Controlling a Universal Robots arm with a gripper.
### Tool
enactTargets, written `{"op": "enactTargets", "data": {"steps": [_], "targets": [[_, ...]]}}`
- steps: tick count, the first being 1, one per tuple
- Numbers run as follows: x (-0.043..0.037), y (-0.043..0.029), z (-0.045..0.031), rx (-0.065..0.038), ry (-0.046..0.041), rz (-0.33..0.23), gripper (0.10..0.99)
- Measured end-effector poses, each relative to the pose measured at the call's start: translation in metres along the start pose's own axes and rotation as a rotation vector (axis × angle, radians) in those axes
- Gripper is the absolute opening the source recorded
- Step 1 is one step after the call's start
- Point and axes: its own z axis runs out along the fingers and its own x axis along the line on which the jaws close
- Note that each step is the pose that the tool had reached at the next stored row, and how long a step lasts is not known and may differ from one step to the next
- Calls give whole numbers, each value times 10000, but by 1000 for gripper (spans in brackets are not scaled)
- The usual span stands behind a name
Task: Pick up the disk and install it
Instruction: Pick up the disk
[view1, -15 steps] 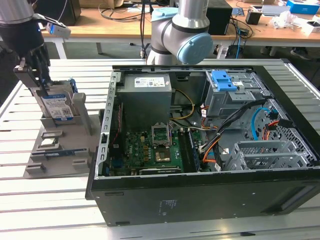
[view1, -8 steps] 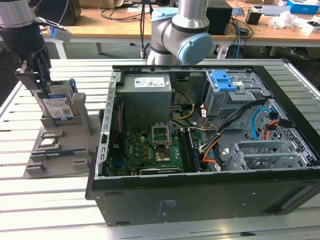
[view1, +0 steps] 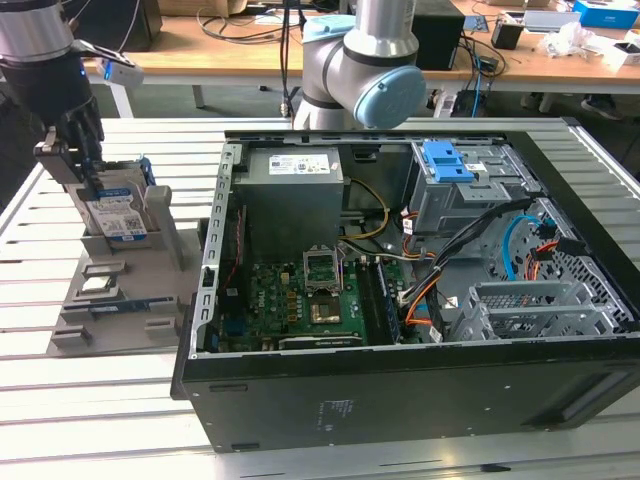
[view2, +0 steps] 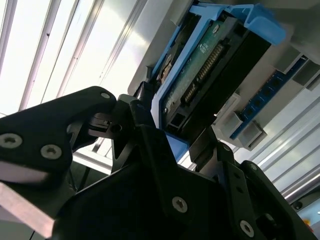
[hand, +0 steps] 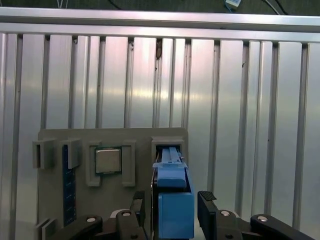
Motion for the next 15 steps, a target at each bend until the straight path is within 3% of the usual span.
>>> {"op": "enactTargets", "data": {"steps": [8, 15], "targets": [[-3, -1, 67, -1, 11, 0, 541], [-3, -1, 76, -1, 12, 0, 541]]}}
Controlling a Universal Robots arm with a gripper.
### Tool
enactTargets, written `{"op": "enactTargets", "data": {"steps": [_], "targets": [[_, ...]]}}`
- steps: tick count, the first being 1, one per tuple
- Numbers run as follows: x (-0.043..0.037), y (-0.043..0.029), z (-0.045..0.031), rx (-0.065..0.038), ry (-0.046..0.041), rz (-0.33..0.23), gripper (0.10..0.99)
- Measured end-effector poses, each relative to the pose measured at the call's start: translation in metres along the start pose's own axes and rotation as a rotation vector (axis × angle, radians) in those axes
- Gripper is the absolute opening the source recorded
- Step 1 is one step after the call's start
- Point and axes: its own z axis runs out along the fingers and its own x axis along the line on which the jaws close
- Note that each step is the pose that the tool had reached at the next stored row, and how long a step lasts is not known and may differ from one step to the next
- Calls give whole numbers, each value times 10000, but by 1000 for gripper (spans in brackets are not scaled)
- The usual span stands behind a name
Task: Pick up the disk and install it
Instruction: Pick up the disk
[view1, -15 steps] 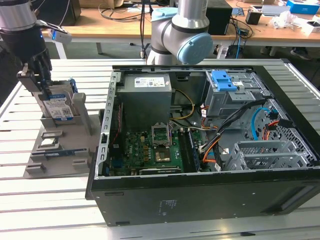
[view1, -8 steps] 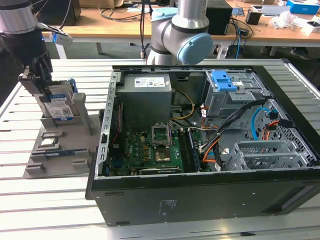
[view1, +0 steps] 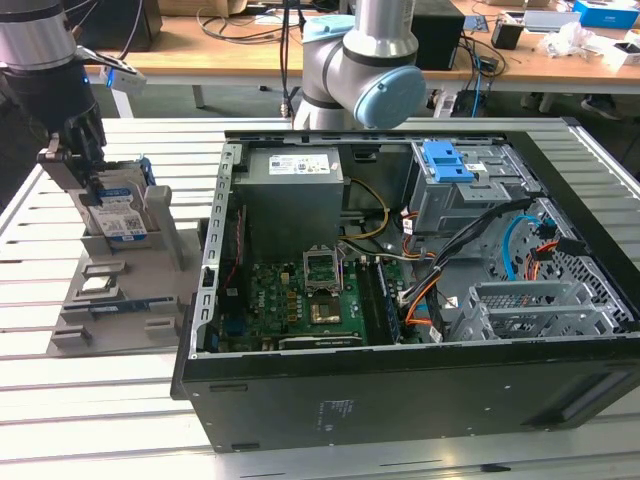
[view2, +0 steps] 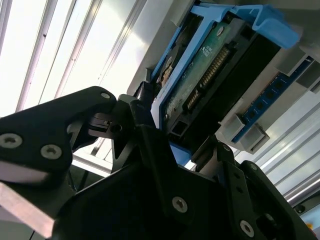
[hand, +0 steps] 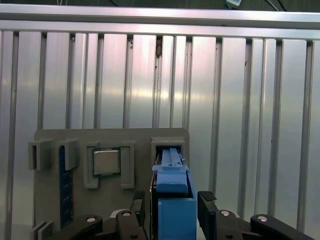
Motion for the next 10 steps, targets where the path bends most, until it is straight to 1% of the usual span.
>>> {"op": "enactTargets", "data": {"steps": [6, 7, 8, 9, 10], "targets": [[0, 0, 0, 0, 0, 0, 541], [0, 0, 0, 0, 0, 0, 525], [0, 0, 1, 0, 0, 0, 463], [0, 0, 1, -1, -1, 1, 463], [0, 0, 1, -1, 0, 0, 396]]}}
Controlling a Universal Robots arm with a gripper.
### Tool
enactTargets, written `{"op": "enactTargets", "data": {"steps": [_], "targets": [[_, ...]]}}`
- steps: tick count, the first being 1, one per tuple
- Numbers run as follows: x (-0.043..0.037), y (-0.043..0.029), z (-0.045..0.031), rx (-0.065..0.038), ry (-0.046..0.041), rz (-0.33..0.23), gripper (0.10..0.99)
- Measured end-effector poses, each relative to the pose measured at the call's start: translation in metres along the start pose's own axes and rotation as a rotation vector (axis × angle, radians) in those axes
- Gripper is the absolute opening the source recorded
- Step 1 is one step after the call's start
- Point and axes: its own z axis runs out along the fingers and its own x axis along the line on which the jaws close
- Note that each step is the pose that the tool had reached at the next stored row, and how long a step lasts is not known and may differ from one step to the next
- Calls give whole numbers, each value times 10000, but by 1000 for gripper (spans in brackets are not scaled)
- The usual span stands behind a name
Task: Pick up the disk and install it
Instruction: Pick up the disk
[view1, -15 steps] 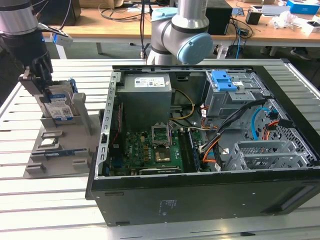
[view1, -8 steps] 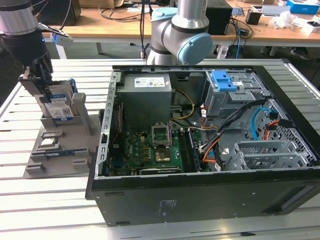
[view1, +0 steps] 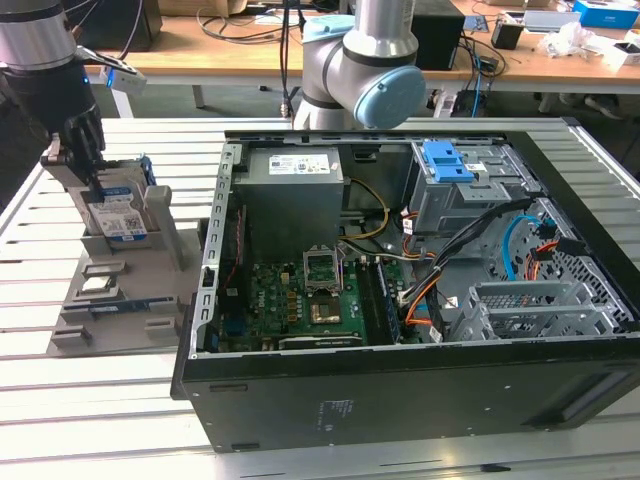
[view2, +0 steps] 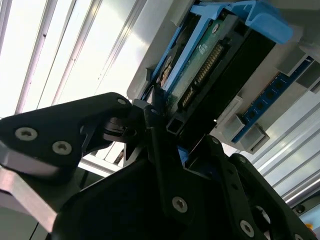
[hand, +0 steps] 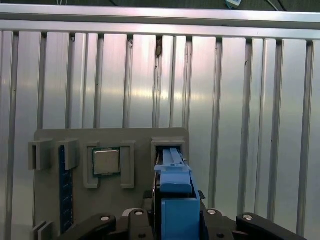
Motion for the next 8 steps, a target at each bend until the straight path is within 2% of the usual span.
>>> {"op": "enactTargets", "data": {"steps": [1, 8], "targets": [[0, 0, 0, 0, 0, 0, 365], [0, 0, 2, 0, 0, 0, 365]]}}
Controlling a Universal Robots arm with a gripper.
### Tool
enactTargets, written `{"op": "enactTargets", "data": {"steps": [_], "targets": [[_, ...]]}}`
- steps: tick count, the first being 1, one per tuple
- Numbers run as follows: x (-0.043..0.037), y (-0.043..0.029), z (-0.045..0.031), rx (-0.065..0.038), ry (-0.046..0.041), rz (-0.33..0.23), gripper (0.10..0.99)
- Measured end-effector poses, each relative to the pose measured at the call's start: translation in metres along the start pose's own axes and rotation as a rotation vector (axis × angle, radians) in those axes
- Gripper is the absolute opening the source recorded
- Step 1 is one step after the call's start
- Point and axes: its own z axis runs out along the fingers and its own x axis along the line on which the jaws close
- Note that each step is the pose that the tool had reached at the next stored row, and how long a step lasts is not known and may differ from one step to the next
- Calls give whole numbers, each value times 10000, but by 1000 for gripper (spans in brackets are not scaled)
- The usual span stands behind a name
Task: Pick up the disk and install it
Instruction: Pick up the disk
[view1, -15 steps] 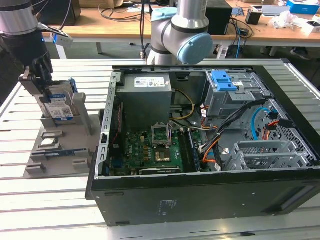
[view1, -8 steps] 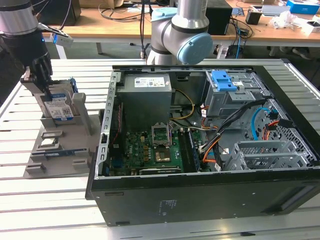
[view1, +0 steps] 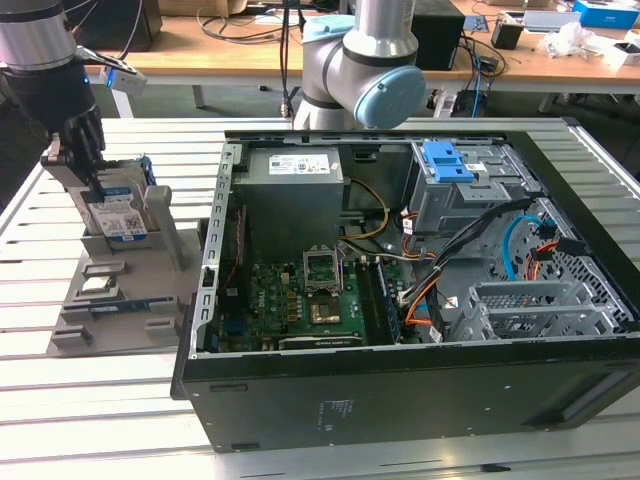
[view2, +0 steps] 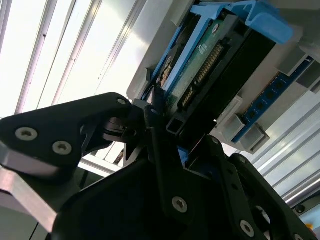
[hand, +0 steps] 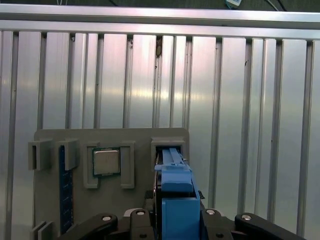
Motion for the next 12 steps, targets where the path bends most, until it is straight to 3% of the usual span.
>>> {"op": "enactTargets", "data": {"steps": [8, 12], "targets": [[0, -1, -3, 5, -2, 0, 365], [2, 0, -43, 1, -1, 1, 365]]}}
